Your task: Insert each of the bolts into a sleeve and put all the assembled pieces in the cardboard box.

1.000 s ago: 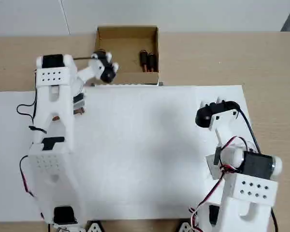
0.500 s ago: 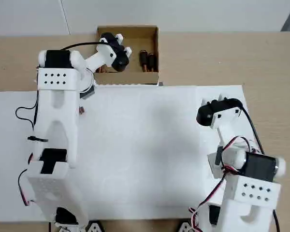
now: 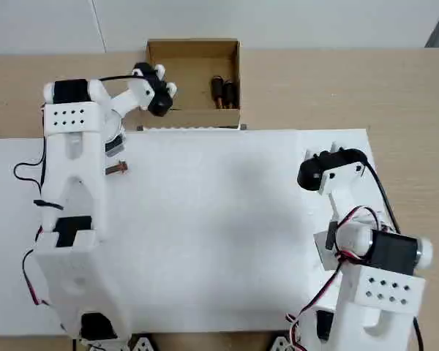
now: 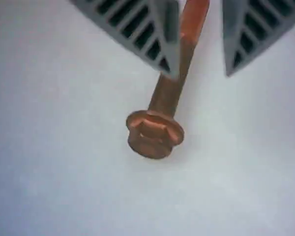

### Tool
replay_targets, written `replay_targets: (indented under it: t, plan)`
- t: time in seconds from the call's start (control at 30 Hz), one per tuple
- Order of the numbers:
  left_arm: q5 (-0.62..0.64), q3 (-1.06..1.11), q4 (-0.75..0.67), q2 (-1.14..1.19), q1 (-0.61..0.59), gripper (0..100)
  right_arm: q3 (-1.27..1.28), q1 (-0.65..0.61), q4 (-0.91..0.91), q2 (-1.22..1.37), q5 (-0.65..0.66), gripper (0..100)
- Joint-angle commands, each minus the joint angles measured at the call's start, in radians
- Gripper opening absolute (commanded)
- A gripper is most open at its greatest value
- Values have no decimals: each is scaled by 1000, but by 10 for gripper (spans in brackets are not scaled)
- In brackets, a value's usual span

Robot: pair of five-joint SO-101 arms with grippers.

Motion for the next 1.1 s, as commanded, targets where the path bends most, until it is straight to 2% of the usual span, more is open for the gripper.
replay_targets:
  t: [0.0,0.13,0.4,0.57,0.87,1.07]
  plan:
    - [-38,-54,-17,35,-21,111,-43,4,10,-18,-5,6]
    - [-40,-165,-17,137,-43,175,-43,2,7,-18,-5,6]
    - [-46,-415,35,342,-58,174,-43,2,-1,-18,-5,6]
    - [-63,-503,77,394,-58,174,-43,2,-1,-18,-5,6]
    - [-64,-435,78,255,-51,174,-43,2,-1,-18,-5,6]
    - [-64,-200,78,89,-51,174,-43,2,-1,-18,-5,6]
